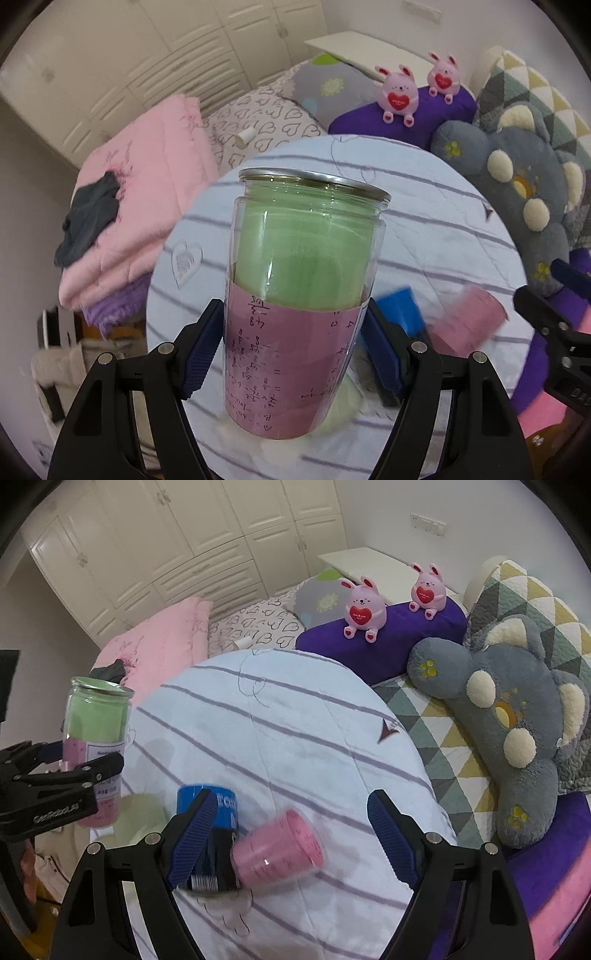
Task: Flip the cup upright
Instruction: 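Carry the held jar with the left tool toward the right tool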
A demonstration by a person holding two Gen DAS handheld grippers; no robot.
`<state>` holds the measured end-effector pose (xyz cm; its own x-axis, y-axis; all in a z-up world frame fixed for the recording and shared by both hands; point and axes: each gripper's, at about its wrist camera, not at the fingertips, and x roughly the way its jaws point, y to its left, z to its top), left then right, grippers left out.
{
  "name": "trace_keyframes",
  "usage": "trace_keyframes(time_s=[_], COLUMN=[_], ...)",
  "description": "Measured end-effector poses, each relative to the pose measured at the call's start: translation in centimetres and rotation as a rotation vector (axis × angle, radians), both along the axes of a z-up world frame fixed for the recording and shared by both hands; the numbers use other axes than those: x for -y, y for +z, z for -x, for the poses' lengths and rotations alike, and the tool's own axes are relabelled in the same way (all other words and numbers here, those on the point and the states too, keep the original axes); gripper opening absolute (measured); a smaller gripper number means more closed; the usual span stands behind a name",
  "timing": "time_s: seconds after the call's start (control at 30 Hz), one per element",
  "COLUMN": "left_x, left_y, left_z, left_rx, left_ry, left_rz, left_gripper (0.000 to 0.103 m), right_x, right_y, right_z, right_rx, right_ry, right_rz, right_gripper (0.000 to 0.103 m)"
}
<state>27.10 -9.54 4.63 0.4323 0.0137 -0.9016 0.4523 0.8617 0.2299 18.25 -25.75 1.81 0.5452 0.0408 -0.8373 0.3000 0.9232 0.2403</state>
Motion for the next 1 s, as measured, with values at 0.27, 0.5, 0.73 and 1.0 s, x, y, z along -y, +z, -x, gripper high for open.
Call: trace_keyframes(time_s=[0.27, 0.5, 0.73, 1.0], left_x=[-0.8, -1.5, -1.7, -1.9], left_y=[-2.2, -5.3, -8.6, -11.1], left_z=[9.4, 14.9, 16.6, 16.2], left_rx=[-0.052, -0.126, -0.209, -0.220], left_ry=[0.083, 0.242, 0.384, 0.471], left_rz=[0.037, 0.119, 0.215, 0.227], left_gripper=[0.075, 0.075, 0.075, 0.082], right_x=[-1.1, -1.7, -1.8, -1.3], right_y=[-1.4, -2.7, -5.2, -7.3], right_z=[4.3, 8.1, 9.9, 10.4], right_rx=[-0.051, -0.060, -0.116, -0.162], right_ry=[0.100, 0.166, 0.215, 0.242], right_rz=[0.015, 0.051, 0.075, 0.073], right_gripper=[0.085, 0.085, 0.085, 0.085])
